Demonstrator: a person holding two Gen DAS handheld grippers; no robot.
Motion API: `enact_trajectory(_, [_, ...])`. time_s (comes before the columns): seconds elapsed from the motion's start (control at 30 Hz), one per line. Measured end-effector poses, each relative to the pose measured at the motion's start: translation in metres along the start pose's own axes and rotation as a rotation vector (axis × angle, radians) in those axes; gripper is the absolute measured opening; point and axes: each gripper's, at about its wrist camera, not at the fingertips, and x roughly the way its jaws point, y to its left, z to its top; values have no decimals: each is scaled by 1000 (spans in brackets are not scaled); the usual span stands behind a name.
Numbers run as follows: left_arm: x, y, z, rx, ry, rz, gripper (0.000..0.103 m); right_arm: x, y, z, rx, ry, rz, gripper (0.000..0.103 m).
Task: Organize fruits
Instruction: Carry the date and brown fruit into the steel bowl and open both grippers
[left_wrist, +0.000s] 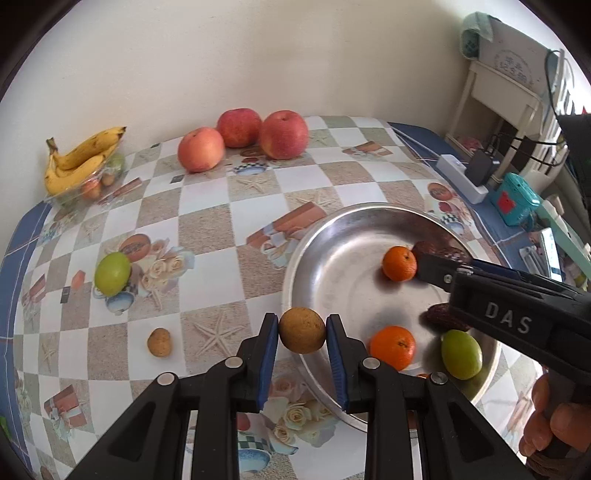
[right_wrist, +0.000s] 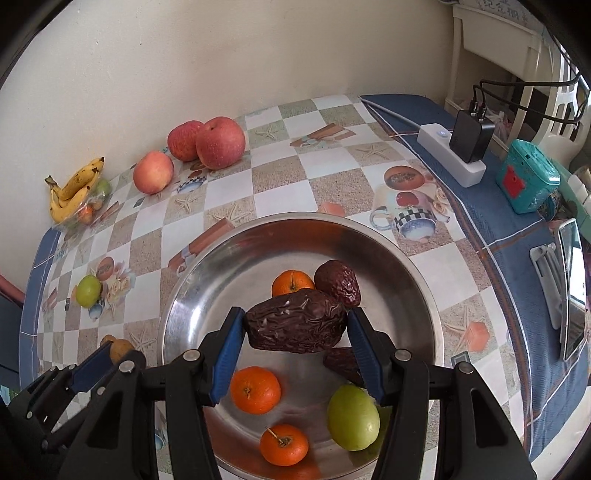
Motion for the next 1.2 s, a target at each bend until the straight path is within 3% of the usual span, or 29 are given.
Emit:
enact_trajectory(0.5, [3, -7, -1, 28, 10, -29, 29, 5, 4, -1, -31, 21, 7, 59])
enact_trajectory(1.2, [14, 7, -5, -13, 51, 26, 30, 13, 7, -5, -50, 52, -3, 61])
